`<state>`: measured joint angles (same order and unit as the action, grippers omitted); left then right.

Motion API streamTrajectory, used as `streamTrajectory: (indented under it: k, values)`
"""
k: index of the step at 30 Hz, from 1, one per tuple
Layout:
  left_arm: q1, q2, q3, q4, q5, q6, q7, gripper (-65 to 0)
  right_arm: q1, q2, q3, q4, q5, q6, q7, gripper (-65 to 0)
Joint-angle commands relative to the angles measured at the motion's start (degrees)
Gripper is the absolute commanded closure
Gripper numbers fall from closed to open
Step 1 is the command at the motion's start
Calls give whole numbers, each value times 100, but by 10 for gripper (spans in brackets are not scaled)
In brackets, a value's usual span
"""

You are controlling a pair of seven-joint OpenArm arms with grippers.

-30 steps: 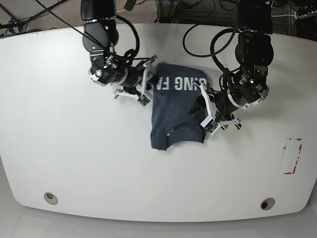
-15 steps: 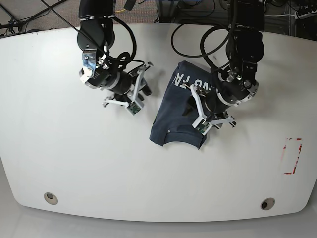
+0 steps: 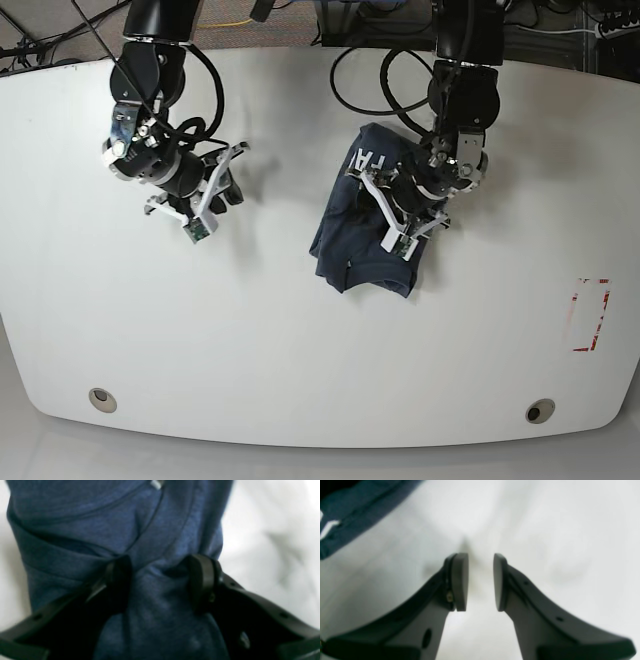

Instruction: Fold the T-shirt properly

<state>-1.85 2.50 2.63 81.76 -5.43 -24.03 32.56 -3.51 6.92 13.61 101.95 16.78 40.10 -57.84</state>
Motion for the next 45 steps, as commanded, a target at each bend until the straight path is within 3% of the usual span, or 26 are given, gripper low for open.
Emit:
streamTrajectory:
  k: [1,6,11,16,23,29,32,36,41,45]
  values:
    - [-57,-132,-303,-154,134,25,133,-321,109,130,261,130,393,-10,-49,-165]
    - [13,-677,-1068,-215,99,-239,142,-322,109,517,490,139,991,-10,-128,-165]
    - [-13,-1626,-1947,-391,117,-748,142,-322,65,816,516,280,1263,-10,-128,-165]
    - [-22,-2540,-2351,-918,108,-1144,133,-322,65,869,525,350,1263,-10,-128,-165]
    - [-22,-3560,-2888,-1578,99,-1597,98,-322,56,860,525,649,1237,-10,-128,-165]
    - [4,-4061,-3072,-1868,126,-1597,-464,-321,-58,842,516,781,1237,-10,-128,-165]
    - [-13,-4079,-3081,-1754,99,-1597,-623,-322,-58,825,508,789,1228,-10,-128,-165]
    - [-22,-3956,-3081,-857,82,-1597,-280,-322,-67,825,516,789,1228,-10,-128,-165]
    - [13,-3209,-3081,515,134,-1597,28,-324,-58,886,525,781,815,-10,48,-165]
    - [31,-2365,-3081,1200,468,-1540,19,-324,-49,798,525,728,-12,-10,787,-165]
